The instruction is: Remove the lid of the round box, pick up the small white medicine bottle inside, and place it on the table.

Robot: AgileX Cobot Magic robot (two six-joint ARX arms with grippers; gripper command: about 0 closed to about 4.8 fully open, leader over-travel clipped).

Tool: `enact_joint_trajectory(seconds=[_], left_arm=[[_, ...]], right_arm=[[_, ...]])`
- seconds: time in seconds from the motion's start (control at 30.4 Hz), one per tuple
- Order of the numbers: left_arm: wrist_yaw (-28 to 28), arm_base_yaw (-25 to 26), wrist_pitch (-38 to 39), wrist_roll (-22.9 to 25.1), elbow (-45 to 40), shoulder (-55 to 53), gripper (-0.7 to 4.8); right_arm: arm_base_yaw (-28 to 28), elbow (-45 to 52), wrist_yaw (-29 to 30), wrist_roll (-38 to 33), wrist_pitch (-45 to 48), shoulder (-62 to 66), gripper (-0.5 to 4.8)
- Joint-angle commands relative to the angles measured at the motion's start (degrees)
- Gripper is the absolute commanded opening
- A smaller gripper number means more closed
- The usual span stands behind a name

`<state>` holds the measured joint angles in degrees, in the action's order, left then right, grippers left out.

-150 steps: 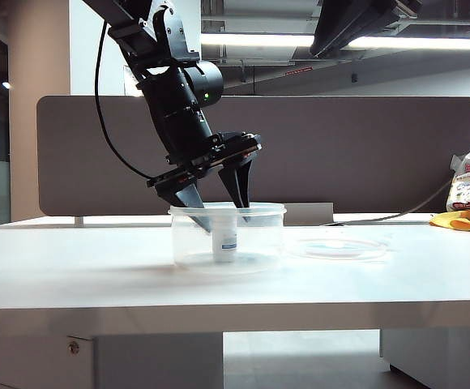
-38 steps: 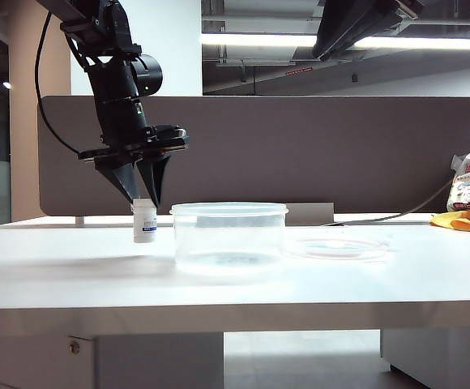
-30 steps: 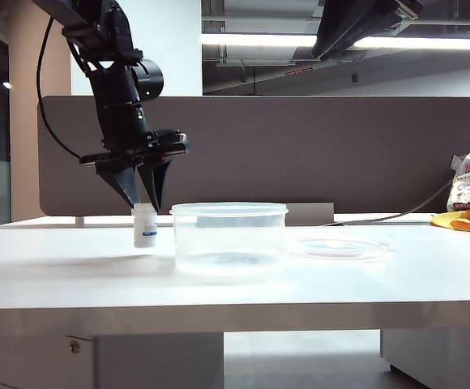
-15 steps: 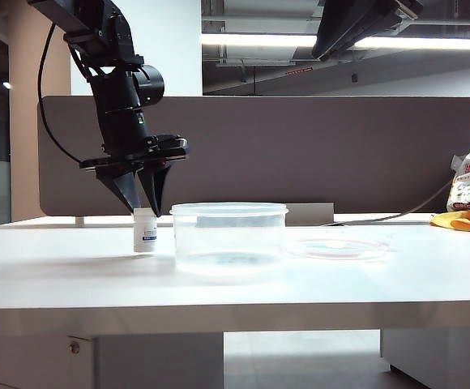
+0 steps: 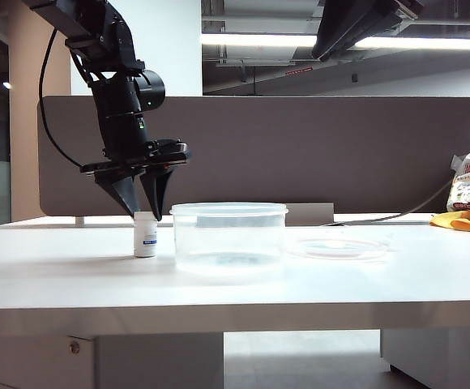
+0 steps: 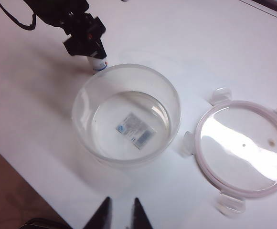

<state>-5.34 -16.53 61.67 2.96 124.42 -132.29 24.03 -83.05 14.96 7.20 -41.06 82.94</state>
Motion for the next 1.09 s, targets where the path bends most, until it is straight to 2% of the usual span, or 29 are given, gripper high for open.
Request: enact_joint_trajectory(seconds=[0.03, 0.13, 0.23, 0.33, 0.69, 0.79, 0.89, 1.09], left_arm=[[0.0, 0.1, -0.3, 0.0, 0.1, 0.0, 2.93], [0.0, 0.1, -0.5, 0.0, 0.1, 0.0, 3.46], [0.0, 0.1, -0.7, 0.0, 0.1, 0.0, 3.61], [0.2, 0.1, -0.9, -0.4, 0.1, 0.1, 4.09], [0.5, 0.1, -1.7, -0.4, 0.5, 6.1, 4.08], [0.9, 0.1, -2.6, -0.4, 0.5, 10.1, 4.08], [1.2, 0.1, -2.6, -0.4, 0.5, 14.5, 4.07], [1.1, 0.2, -1.9, -0.4, 0.4, 22.2, 4.04]], right_arm=[[0.0, -0.2, 0.0, 0.3, 0.6, -0.2, 0.69], [0.0, -0.2, 0.0, 0.2, 0.5, -0.2, 0.69], [0.0, -0.2, 0.0, 0.2, 0.5, -0.2, 0.69], [0.0, -0.2, 0.0, 0.2, 0.5, -0.2, 0.69], [0.0, -0.2, 0.2, 0.3, 1.0, -0.5, 0.45], [0.0, -0.2, 0.2, 0.3, 1.0, -1.1, 0.06], [-0.2, 0.1, 0.2, 0.3, 1.2, -2.5, -0.01], [-5.7, 3.5, 0.2, -1.0, 2.1, -9.3, -0.01]])
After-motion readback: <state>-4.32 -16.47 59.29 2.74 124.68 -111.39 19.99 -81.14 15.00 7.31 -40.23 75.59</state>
